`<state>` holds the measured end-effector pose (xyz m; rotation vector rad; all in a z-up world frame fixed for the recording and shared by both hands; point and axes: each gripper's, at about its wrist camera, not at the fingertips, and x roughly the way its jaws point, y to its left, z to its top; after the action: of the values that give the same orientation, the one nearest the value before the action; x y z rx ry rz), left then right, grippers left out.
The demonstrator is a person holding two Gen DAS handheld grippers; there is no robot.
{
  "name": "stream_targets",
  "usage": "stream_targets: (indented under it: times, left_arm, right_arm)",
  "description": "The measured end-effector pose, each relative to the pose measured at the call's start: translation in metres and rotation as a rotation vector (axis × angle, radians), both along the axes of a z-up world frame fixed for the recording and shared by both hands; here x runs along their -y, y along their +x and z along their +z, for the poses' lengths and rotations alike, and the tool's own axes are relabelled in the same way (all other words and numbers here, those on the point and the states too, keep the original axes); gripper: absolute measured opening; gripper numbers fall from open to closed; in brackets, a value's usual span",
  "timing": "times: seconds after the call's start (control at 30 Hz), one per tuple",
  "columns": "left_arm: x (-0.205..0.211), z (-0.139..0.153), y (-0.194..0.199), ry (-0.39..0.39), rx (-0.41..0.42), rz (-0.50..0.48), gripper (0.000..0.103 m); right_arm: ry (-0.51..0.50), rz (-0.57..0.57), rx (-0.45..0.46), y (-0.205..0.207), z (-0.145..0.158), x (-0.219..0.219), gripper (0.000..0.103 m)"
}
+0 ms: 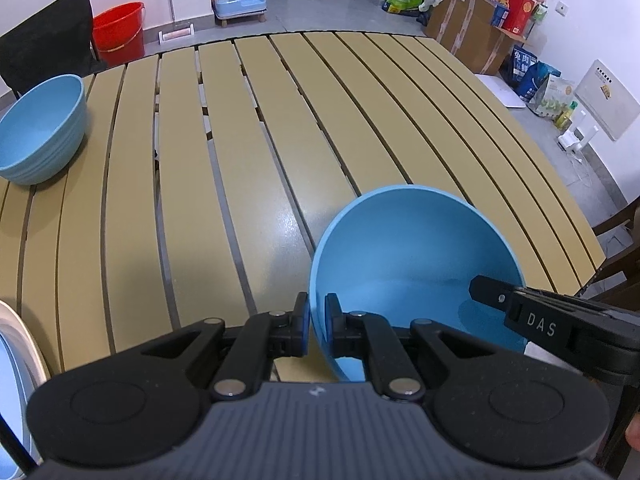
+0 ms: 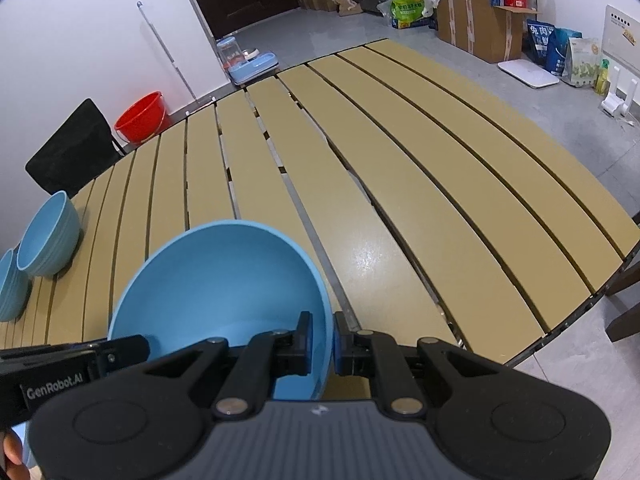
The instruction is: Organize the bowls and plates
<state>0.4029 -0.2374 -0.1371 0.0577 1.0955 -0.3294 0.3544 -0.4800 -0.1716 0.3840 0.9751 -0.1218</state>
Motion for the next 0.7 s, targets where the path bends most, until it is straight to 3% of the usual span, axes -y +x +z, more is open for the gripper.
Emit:
stream_targets:
  times: [0.17, 0.27, 0.3, 0.33, 0.43, 0.57, 0.63, 0.7]
  left_arm:
    - [-0.002, -0.002, -0.002, -0.005, 0.000, 0.003, 0.008]
    - [-0.005, 0.001, -0.001, -0.039, -0.003, -0.005, 0.010]
    - [-0.007, 0.003, -0.002, -0.045, 0.005, -0.007, 0.014]
    - [-0.010, 0.006, -0.003, -0.053, 0.015, -0.010, 0.018]
    - [-0.018, 0.018, -0.009, -0.068, 0.066, -0.008, 0.052]
    - [-0.027, 0.033, -0.020, -0.078, 0.117, -0.003, 0.056]
    - [-0.034, 0.038, -0.027, -0.088, 0.141, 0.003, 0.067]
    - [-0.039, 0.044, -0.036, -0.087, 0.172, 0.014, 0.082]
  right_arm:
    - [0.000, 0.005, -0.001, -0.001, -0.004, -0.001, 0.010]
    - [0.026, 0.006, 0.004, 0.001, -0.004, 0.003, 0.016]
    - [0.031, 0.003, 0.018, -0.002, -0.003, 0.005, 0.019]
    - [0.035, 0.004, 0.036, -0.003, 0.000, 0.005, 0.029]
    - [0.034, 0.010, 0.085, -0.011, 0.011, 0.004, 0.061]
    - [0.021, 0.016, 0.123, -0.021, 0.023, 0.002, 0.068]
    - [0.013, 0.015, 0.136, -0.028, 0.027, 0.001, 0.083]
    - [0.004, 0.022, 0.149, -0.035, 0.031, -0.002, 0.091]
